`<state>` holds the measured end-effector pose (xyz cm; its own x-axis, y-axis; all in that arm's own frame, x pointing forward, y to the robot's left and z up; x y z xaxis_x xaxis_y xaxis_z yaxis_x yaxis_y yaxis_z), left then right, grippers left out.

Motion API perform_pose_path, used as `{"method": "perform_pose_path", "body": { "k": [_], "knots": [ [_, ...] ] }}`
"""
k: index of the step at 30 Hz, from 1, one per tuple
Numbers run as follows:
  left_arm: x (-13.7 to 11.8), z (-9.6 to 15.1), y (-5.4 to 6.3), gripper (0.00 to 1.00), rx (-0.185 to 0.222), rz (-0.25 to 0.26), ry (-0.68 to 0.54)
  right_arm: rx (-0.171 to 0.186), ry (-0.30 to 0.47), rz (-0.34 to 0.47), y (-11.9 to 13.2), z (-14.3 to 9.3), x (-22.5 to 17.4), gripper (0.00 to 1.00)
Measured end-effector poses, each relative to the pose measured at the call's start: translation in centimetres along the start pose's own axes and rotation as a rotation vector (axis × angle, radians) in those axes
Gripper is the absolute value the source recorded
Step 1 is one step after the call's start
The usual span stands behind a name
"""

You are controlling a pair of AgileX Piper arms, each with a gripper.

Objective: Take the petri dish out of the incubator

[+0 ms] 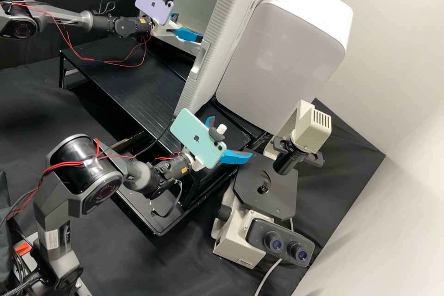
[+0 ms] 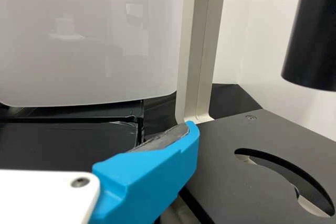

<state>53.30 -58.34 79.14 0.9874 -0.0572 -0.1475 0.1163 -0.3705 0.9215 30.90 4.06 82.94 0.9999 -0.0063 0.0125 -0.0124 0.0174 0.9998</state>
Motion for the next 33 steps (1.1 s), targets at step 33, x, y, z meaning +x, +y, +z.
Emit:
{"method": "perform_pose_path", "body": {
  "k": [33],
  "knots": [
    [1.7, -0.8, -2.8, 1.0, 0.177, 0.12, 0.109, 0.0, 0.0, 0.0, 0.0, 0.0, 0.0, 1.0]
  ]
}}
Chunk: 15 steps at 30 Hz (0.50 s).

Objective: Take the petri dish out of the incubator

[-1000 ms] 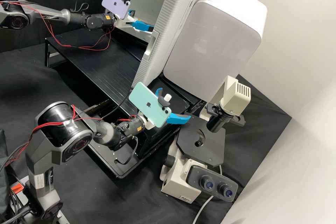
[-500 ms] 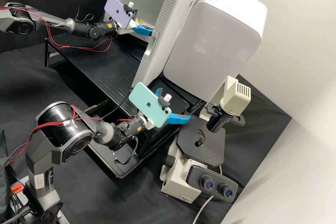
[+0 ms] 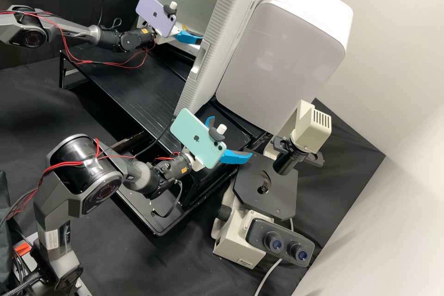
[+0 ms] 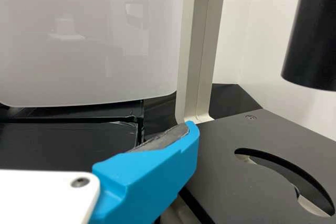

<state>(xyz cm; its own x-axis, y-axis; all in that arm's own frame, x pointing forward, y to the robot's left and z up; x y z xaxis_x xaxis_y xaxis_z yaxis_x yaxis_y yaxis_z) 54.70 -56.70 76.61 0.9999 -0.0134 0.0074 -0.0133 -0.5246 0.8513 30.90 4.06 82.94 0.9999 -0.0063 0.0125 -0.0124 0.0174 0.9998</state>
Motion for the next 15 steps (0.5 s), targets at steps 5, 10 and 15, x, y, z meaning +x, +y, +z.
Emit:
{"method": "perform_pose_path", "body": {
  "k": [5, 10, 15],
  "knots": [
    [0.34, 0.0, -0.21, 1.0, -0.007, 0.002, 0.004, 0.0, 0.0, 0.0, 0.0, 0.0, 0.0, 1.0],
    [0.61, 0.15, -0.31, 1.0, -0.003, 0.009, -0.009, 0.0, 0.0, 0.0, 0.0, 0.0, 0.0, 1.0],
    [0.83, 0.46, -0.61, 1.0, 0.0, 0.011, -0.044, 0.0, 0.0, 0.0, 0.0, 0.0, 0.0, 1.0]
  ]
}}
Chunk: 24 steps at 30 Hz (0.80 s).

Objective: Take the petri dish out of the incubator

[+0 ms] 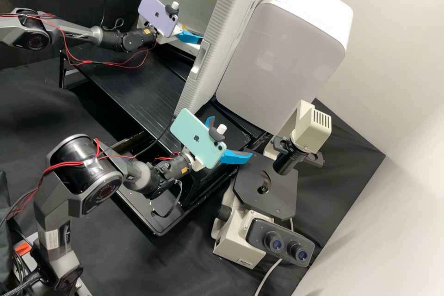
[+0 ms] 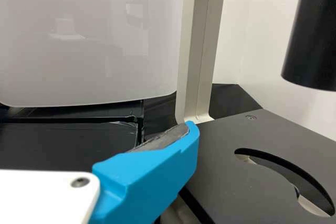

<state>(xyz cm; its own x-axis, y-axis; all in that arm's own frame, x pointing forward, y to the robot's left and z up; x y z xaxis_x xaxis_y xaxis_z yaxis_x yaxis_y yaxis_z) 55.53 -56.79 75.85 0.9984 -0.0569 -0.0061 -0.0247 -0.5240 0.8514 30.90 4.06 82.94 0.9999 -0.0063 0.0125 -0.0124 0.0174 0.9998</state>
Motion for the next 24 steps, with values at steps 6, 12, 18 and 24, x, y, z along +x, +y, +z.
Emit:
{"method": "perform_pose_path", "body": {
  "k": [6, 12, 18, 24],
  "knots": [
    [0.11, 0.29, 0.28, 1.0, -0.006, -0.005, -0.021, 0.0, 0.0, 0.0, 0.0, 0.0, 0.0, 1.0],
    [0.33, 0.41, 0.34, 1.0, -0.008, -0.029, -0.021, 0.0, 0.0, 0.0, 0.0, 0.0, 0.0, 1.0],
    [0.42, 0.4, 0.39, 1.0, -0.003, -0.035, -0.002, 0.0, 0.0, 0.0, 0.0, 0.0, 0.0, 1.0],
    [0.47, 0.37, 0.62, 1.0, -0.007, -0.04, 0.009, 0.0, 0.0, 0.0, 0.0, 0.0, 0.0, 1.0]
  ]
}}
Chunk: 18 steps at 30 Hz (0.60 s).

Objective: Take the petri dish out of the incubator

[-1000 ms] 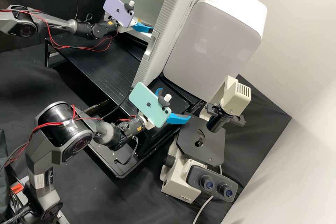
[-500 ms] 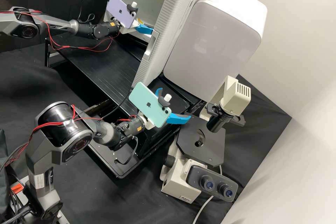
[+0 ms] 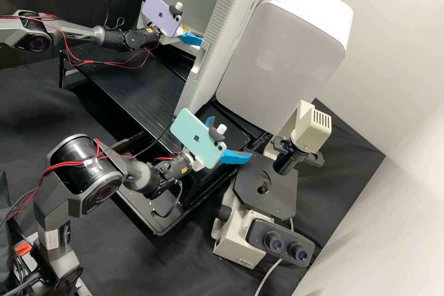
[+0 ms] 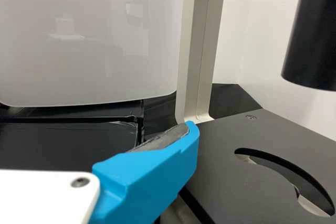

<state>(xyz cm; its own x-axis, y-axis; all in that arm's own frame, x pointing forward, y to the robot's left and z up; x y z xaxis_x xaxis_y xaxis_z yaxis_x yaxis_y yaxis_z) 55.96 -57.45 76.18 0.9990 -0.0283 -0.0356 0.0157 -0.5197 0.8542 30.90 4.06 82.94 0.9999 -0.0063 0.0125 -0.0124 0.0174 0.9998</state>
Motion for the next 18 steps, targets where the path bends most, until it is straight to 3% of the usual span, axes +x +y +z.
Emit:
{"method": "perform_pose_path", "body": {
  "k": [10, 11, 18],
  "knots": [
    [0.02, 0.0, 0.08, 1.0, -0.002, -0.009, 0.006, 0.0, 0.0, 0.0, 0.0, 0.0, 0.0, 1.0],
    [0.02, 0.01, 0.06, 0.0, -0.002, -0.011, 0.004, 0.0, 0.0, 0.0, 0.0, 0.0, 0.0, 1.0],
    [0.07, -0.1, -0.15, 0.0, 0.0, -0.016, 0.013, 0.0, 0.0, 0.0, 0.0, 0.0, 0.0, 1.0]
  ]
}}
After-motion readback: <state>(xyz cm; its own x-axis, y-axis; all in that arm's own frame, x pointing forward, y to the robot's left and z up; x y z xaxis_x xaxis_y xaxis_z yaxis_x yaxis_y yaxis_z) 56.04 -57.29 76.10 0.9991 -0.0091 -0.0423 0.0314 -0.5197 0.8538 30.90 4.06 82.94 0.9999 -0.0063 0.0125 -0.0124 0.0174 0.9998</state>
